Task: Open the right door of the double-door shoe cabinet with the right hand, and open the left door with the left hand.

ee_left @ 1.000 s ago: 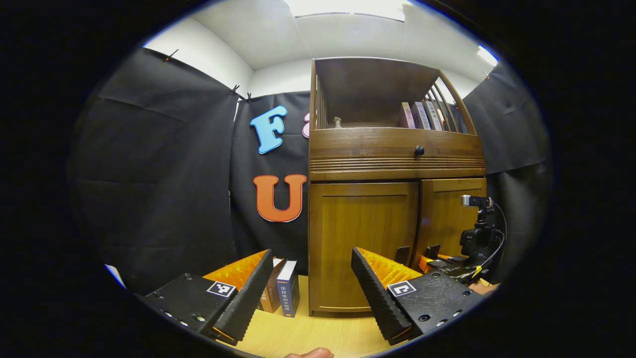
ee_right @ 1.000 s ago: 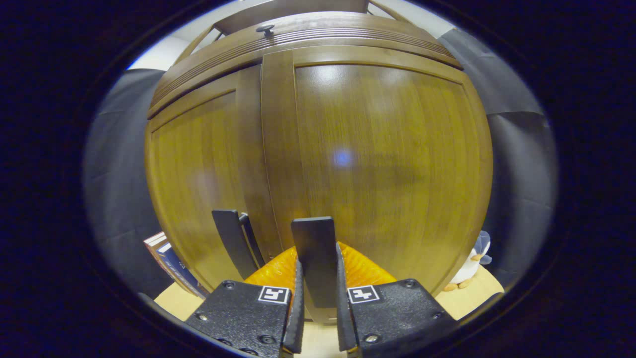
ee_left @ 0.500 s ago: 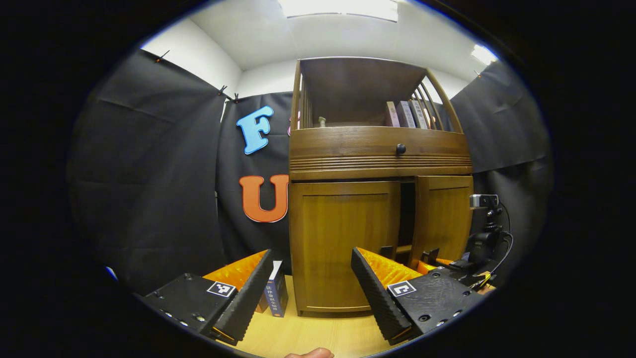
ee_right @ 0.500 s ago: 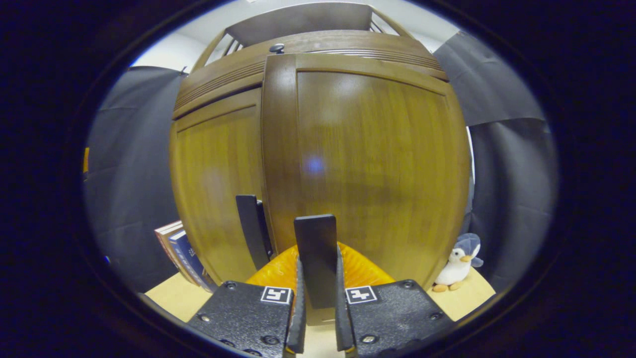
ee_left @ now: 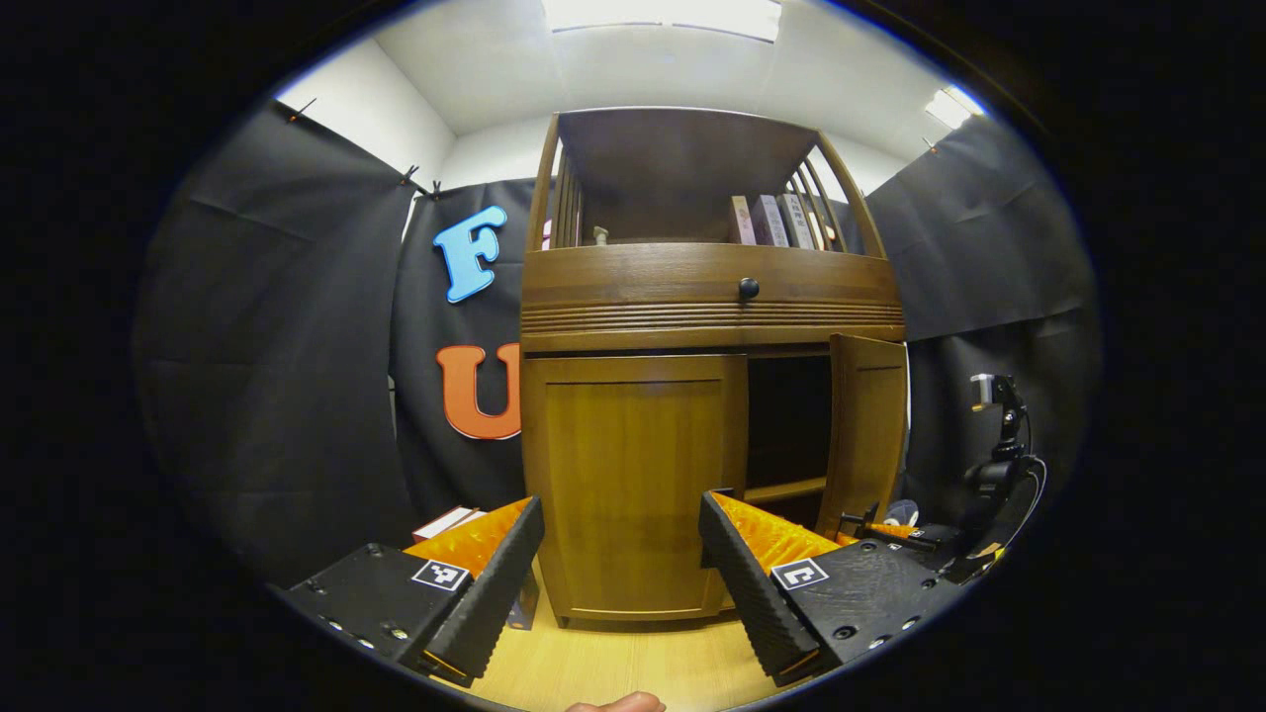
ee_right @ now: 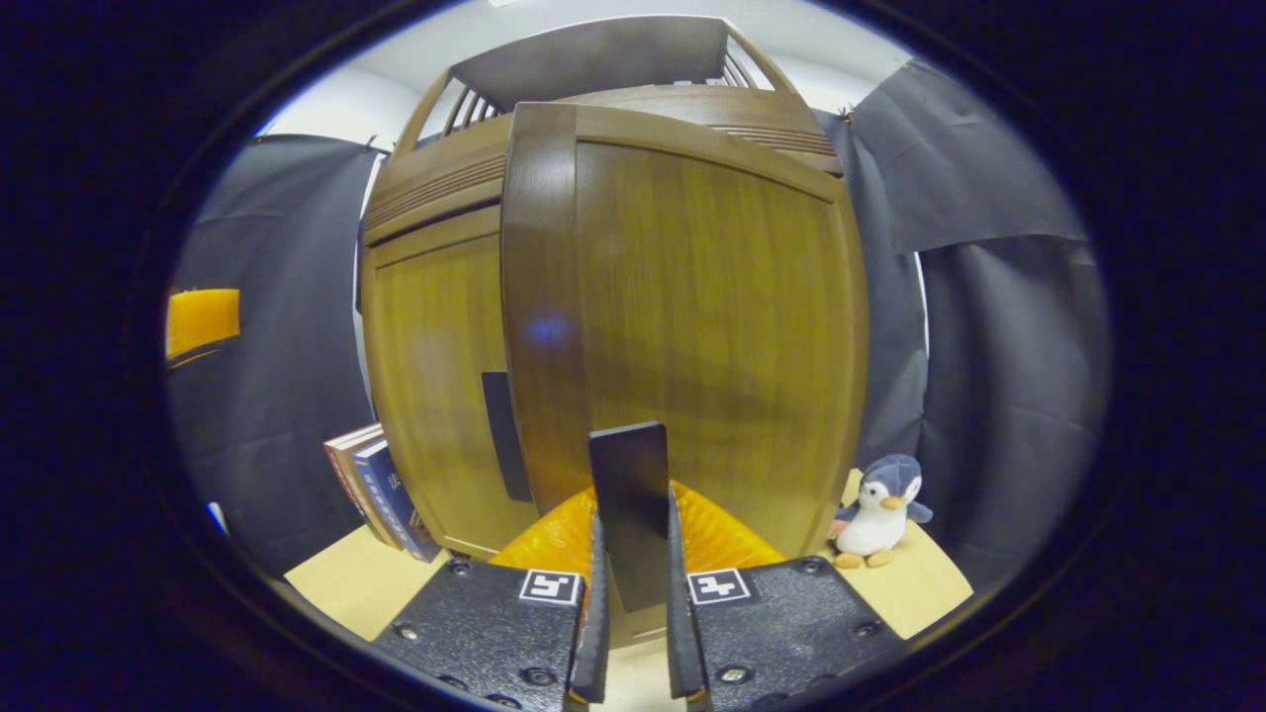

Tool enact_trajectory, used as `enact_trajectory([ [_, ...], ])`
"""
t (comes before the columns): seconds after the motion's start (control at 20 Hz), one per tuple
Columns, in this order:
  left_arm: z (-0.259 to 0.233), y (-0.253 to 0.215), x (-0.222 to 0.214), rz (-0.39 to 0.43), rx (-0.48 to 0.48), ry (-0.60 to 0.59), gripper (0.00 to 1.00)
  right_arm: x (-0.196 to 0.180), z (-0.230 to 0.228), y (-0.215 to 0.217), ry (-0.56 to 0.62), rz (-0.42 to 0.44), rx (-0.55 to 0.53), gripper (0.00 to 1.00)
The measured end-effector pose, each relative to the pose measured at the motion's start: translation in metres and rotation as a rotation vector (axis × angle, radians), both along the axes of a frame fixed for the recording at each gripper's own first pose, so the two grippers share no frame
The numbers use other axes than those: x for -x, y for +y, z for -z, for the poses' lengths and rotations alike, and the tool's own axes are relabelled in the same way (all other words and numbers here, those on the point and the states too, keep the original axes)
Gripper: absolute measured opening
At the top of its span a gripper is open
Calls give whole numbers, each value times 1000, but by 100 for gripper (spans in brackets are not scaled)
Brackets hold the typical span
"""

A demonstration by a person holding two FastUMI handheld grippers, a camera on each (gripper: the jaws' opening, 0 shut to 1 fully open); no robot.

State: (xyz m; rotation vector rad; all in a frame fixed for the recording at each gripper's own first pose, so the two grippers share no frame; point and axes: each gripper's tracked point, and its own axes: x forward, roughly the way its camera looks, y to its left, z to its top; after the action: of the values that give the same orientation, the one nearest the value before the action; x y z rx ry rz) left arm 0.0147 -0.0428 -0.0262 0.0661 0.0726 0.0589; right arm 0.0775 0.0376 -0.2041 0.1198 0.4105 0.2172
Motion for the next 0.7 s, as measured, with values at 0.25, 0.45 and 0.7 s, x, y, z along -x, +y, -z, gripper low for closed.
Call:
enact_trajectory([
  [0.25, 7, -15, -3, 26, -7, -1, 95, 18, -4, -20, 6, 15, 12, 24],
  [0.45, 13, -26, -9, 52, 5, 0, 95, 31, -6, -41, 15, 28, 23, 23],
  [0.7, 19, -43, -19, 88, 17, 3, 95, 47, -9, -69, 22, 59, 47, 21],
])
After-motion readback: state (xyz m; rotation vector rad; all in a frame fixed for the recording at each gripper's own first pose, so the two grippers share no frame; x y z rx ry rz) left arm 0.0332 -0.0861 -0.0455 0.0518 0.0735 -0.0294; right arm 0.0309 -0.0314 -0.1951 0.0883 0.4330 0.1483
